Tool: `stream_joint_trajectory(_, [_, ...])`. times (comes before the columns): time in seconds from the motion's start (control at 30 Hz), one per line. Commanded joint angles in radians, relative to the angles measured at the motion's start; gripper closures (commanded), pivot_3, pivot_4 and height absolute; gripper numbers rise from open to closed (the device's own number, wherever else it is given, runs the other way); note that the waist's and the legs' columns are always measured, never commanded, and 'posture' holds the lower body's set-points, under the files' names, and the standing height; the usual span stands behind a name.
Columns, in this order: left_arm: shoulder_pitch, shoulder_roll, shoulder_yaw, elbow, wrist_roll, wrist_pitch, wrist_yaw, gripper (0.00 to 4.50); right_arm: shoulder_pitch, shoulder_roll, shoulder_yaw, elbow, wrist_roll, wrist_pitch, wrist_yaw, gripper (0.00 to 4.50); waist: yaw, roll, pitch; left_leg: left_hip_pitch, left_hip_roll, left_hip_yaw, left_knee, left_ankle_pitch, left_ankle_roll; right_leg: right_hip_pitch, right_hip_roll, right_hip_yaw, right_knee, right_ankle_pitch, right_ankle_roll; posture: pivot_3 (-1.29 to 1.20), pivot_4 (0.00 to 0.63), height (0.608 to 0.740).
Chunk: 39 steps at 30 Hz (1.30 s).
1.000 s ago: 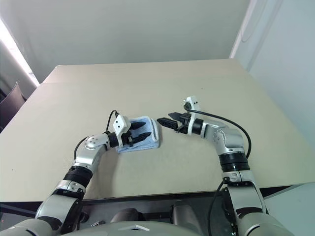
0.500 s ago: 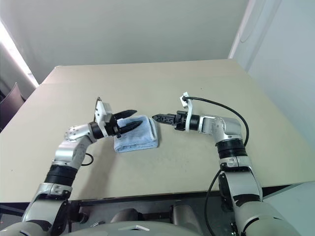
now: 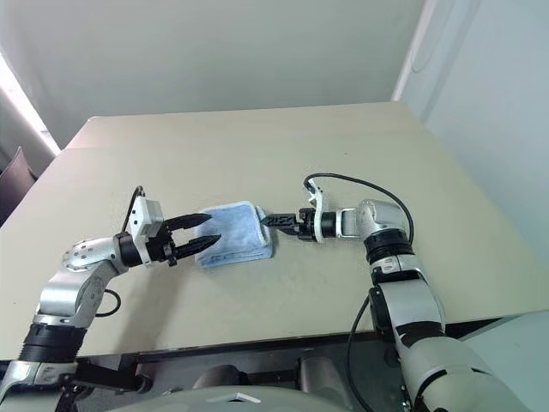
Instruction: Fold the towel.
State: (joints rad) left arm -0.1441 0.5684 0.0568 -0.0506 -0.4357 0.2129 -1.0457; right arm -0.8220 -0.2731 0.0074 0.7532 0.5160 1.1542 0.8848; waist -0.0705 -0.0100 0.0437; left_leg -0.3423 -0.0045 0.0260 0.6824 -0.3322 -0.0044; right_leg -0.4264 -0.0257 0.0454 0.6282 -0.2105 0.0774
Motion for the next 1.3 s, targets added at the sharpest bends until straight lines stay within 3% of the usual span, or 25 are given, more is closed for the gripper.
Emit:
stream_joint_trajectory(0.03, [0.019, 0.017, 0.045, -0.081, -0.036, 0.012, 0.019, 1.66, -0.03, 0.031, 0.004, -0.006, 0.002, 0.028, 0.014, 0.0, -0.002, 0.0, 0.0, 0.0, 0.0, 0.0, 0.0, 0.0, 0.0, 0.0, 0.0, 0.0, 0.0, 0.0, 0.0, 0.0, 0.0, 0.74])
stream_joint_trajectory(0.7, [0.106, 0.042, 0.082, -0.14, -0.039, 0.024, 0.084, 1.66, -0.084, 0.187, -0.061, 0.151, -0.015, 0.011, -0.04, 0.0, -0.008, 0.0, 0.0, 0.002, 0.001, 0.001, -0.001, 0.0, 0.0, 0.0, 0.0, 0.0, 0.001, 0.0, 0.0, 0.0, 0.0, 0.74])
stream_joint_trajectory(0.87, [0.122, 0.052, 0.083, -0.135, -0.022, 0.012, 0.092, 1.62, -0.101, 0.173, -0.084, 0.203, -0.027, 0.016, -0.037, 1.63, -0.014, 0.0, 0.0, 0.002, 0.001, 0.001, -0.001, 0.0, 0.0, 0.0, 0.0, 0.0, 0.001, 0.0, 0.0, 0.0, 0.0, 0.74])
stream_joint_trajectory(1.1, [0.122, 0.063, 0.112, -0.127, -0.03, 0.018, 0.098, 1.62, -0.124, 0.174, -0.102, 0.205, -0.019, 0.057, 0.006, 4.24, -0.025, 0.0, 0.0, 0.001, 0.001, 0.0, -0.001, 0.0, 0.0, 0.0, 0.0, 0.0, 0.0, 0.0, 0.0, 0.0, 0.0, 0.74])
stream_joint_trajectory(1.13, [0.122, 0.064, 0.118, -0.125, -0.033, 0.02, 0.099, 1.62, -0.13, 0.176, -0.106, 0.2, -0.015, 0.062, 0.011, 4.47, -0.026, 0.0, 0.0, 0.001, 0.001, 0.0, -0.001, 0.0, 0.0, 0.0, 0.0, 0.0, 0.0, 0.0, 0.0, 0.0, 0.0, 0.74])
stream_joint_trajectory(1.3, [0.117, 0.075, 0.189, -0.113, -0.07, 0.046, 0.123, 1.62, -0.178, 0.195, -0.154, 0.182, 0.017, 0.055, 0.012, 4.47, -0.03, 0.001, 0.0, 0.0, 0.001, 0.0, -0.001, 0.0, 0.0, -0.001, 0.0, 0.0, 0.0, 0.0, 0.0, 0.0, 0.0, 0.74])
